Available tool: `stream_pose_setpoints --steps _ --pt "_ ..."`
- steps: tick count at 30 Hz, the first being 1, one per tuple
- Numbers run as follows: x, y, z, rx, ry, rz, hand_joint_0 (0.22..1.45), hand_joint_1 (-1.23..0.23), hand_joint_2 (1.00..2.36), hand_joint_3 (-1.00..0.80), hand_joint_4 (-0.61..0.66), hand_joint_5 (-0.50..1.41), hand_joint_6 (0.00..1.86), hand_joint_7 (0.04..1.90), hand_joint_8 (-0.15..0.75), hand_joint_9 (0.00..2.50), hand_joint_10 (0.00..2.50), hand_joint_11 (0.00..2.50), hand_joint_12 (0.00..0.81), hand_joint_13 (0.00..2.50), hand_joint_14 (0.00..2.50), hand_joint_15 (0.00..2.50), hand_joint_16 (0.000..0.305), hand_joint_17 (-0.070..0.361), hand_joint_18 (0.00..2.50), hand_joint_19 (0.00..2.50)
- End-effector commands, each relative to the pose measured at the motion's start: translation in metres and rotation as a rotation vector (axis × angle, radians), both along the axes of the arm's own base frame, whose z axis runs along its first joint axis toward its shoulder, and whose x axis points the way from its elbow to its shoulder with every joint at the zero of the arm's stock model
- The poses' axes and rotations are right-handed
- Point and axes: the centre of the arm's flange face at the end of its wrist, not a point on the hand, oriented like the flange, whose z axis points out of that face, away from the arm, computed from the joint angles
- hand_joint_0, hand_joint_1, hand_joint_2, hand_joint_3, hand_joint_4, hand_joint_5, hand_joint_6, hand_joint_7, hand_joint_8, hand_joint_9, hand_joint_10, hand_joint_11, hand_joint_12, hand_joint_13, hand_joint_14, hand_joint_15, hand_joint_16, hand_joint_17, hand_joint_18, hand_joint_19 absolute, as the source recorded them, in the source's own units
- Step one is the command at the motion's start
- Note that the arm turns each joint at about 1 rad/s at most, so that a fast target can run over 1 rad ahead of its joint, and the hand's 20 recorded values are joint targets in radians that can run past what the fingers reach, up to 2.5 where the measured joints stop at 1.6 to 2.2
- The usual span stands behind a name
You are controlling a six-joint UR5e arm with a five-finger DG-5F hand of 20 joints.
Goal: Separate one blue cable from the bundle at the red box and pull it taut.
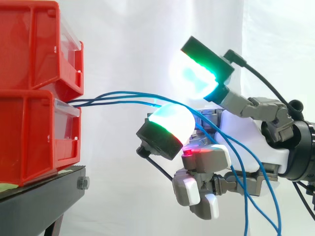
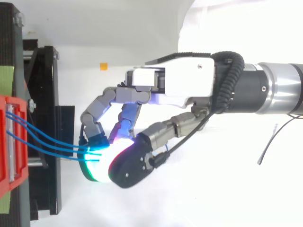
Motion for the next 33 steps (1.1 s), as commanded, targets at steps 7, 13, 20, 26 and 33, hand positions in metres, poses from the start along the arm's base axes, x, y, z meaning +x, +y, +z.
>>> stream_pose_setpoints --steps 7,13,20,26,33 --pt "0.000 -0.002 -0.002 -0.004 0.004 -0.003 0.61 -0.55 1.02 -0.27 0.15 -0.14 0.90 1.15 0.428 1.22 0.02 0.98 0.428 1.11 0.02 0.57 0.054 0.123 1.13 0.73" --pt "-0.003 -0.008 -0.003 -0.036 0.023 -0.018 0.65 -0.78 1.02 -0.17 0.14 -0.16 0.92 1.11 0.428 1.13 0.01 1.02 0.432 1.07 0.02 0.57 0.056 0.125 1.11 0.69" --pt "-0.004 -0.011 -0.003 -0.063 0.028 -0.028 0.83 -0.89 1.00 -0.50 0.02 -0.19 0.95 1.13 0.371 1.06 0.02 1.06 0.385 0.97 0.02 0.55 0.048 0.108 0.98 0.61" --pt "-0.004 -0.013 -0.005 -0.100 0.028 -0.036 0.59 -0.89 1.00 -0.50 0.13 -0.17 0.94 1.01 0.382 1.09 0.02 1.06 0.390 0.99 0.02 0.56 0.048 0.108 1.00 0.63" --pt "-0.004 -0.013 -0.004 -0.115 0.027 -0.038 0.53 -0.52 1.00 -0.50 0.19 -0.16 0.88 0.91 0.402 1.14 0.02 0.95 0.412 1.05 0.02 0.56 0.053 0.118 1.09 0.67"
